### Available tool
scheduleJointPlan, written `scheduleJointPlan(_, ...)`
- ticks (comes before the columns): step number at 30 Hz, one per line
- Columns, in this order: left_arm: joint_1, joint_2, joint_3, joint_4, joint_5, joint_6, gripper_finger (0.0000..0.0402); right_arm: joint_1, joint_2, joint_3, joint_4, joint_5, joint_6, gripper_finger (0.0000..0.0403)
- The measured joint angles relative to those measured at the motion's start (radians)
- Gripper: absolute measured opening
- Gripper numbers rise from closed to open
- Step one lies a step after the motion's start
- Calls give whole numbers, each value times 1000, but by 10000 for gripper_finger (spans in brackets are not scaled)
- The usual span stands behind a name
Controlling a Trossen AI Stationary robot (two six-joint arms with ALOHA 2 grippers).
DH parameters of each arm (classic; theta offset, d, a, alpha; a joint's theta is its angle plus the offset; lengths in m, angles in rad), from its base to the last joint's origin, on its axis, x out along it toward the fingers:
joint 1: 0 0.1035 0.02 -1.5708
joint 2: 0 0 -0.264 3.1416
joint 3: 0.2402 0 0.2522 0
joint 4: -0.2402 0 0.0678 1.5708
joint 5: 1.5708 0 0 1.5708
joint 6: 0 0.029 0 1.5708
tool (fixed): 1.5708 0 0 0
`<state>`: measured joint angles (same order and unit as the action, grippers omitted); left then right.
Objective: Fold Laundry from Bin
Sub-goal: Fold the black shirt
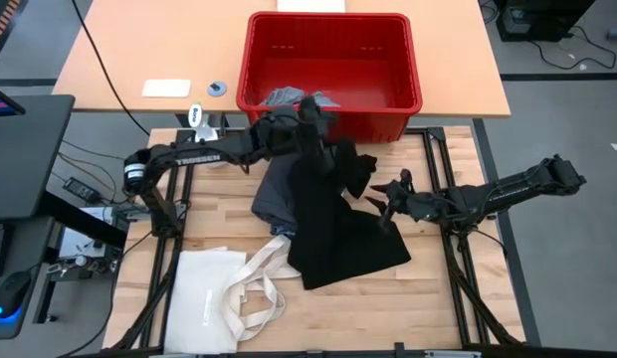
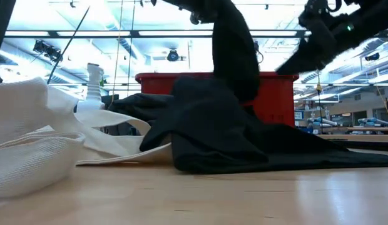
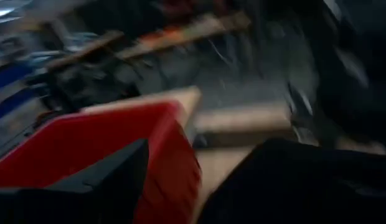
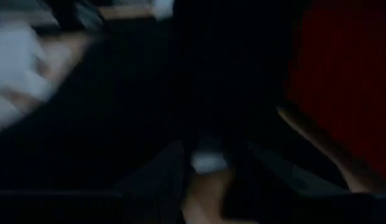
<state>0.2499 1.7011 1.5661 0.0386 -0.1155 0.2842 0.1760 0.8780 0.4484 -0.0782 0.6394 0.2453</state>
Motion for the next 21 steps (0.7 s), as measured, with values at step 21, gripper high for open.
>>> scheduleJointPlan(21,-55,66,-1,-65,117,-203,336,-149,282,0,703,-12,-418,169)
